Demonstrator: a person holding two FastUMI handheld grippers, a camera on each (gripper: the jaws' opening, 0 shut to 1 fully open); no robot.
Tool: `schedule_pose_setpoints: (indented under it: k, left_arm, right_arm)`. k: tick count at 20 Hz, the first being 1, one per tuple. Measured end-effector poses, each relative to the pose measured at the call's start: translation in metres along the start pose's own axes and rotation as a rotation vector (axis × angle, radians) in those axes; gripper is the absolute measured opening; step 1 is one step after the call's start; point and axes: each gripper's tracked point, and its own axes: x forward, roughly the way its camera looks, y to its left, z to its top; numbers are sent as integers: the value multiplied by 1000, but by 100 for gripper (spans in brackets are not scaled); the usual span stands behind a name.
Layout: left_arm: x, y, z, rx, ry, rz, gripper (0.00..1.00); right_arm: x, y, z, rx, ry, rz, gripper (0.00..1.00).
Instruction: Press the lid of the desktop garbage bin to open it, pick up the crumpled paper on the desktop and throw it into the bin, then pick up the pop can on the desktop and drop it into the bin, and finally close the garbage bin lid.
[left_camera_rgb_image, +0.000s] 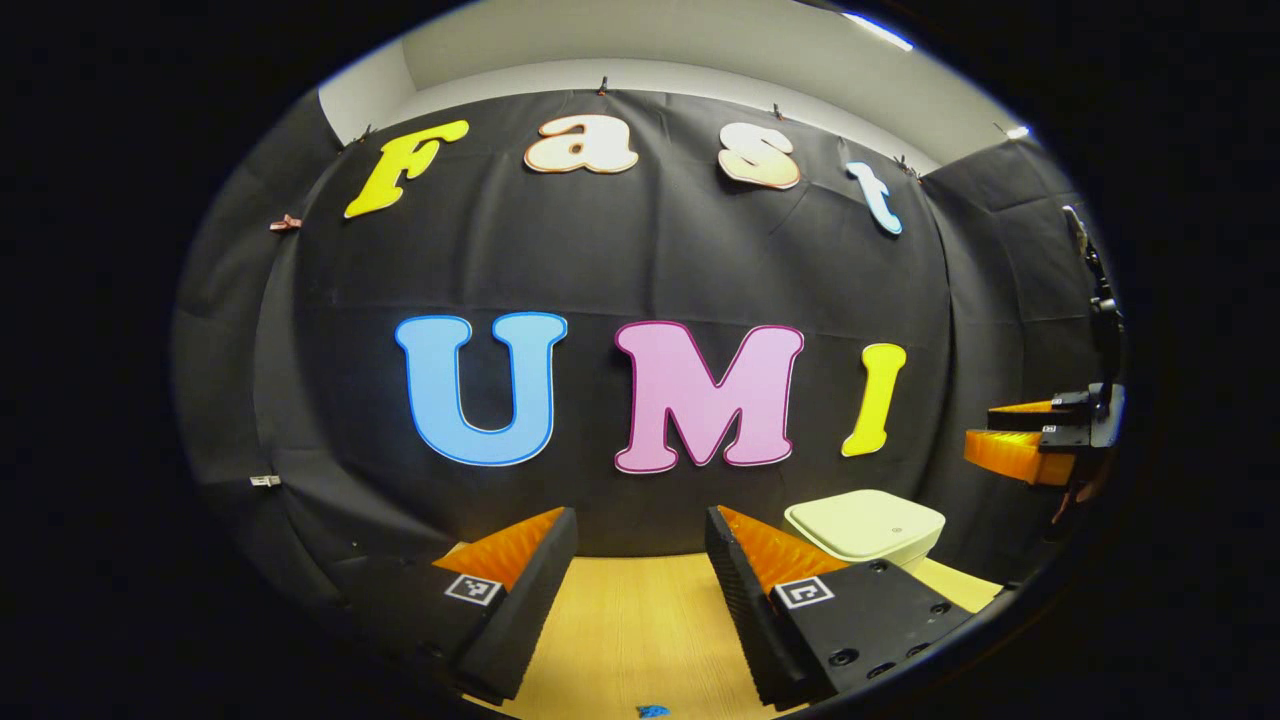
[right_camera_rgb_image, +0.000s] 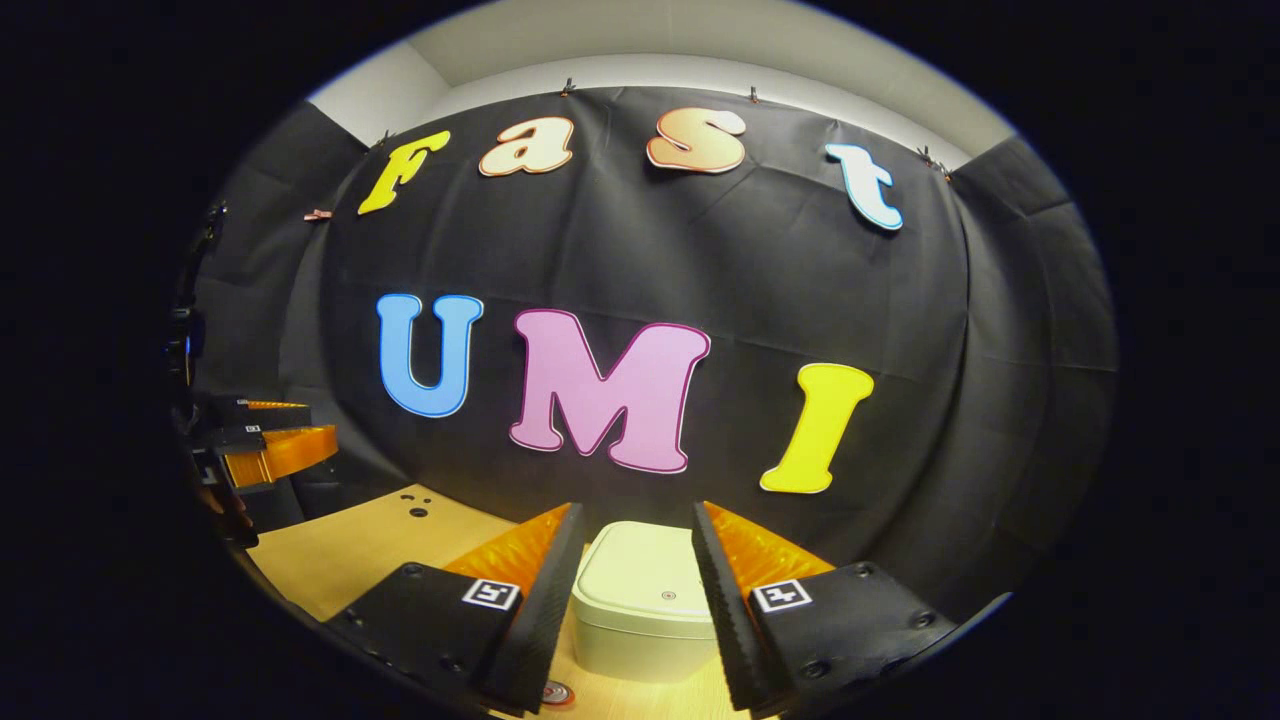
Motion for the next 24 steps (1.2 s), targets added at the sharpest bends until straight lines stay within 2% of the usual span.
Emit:
schedule_pose_setpoints:
  k: [3,6,7,9,12,15,18,21,24]
  left_arm:
    - [-2,1,-2,0,4,7,84]
    - [-3,0,-1,5,3,12,84]
    - [-3,0,-2,8,4,13,84]
    - [-3,0,-2,12,5,19,84]
    - [-5,0,-3,2,9,23,84]
    - [-6,0,-3,5,13,20,84]
    - [-6,0,-5,4,12,19,84]
    - [-7,0,-4,-2,11,22,84]
    - [-7,1,-5,14,5,31,84]
  right_arm:
    - [2,0,-8,-6,30,8,55]
    - [3,3,-19,5,71,32,17]
    - [4,8,-18,18,70,55,13]
    - [3,5,-15,31,62,56,14]
    - [13,-9,-24,7,89,13,5]
    - [34,-24,-33,2,160,12,7]
    - [63,-31,-54,50,249,36,5]
    - [86,-43,-83,104,337,23,5]
    - [103,-37,-115,166,398,25,5]
